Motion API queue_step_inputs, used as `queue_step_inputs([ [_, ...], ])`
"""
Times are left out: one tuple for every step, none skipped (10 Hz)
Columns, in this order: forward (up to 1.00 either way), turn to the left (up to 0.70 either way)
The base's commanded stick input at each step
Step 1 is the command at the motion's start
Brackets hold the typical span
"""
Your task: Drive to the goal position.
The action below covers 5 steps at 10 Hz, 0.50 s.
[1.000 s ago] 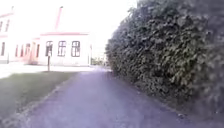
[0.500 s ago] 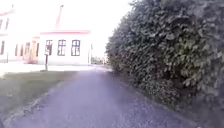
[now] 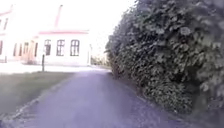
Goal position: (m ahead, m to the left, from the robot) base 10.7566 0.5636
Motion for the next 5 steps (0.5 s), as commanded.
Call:
queue_step_inputs([
  [0.7, 0.0],
  [0.7, 0.0],
  [0.7, 0.0],
  [0.7, 0.0],
  [0.7, 0.0],
])
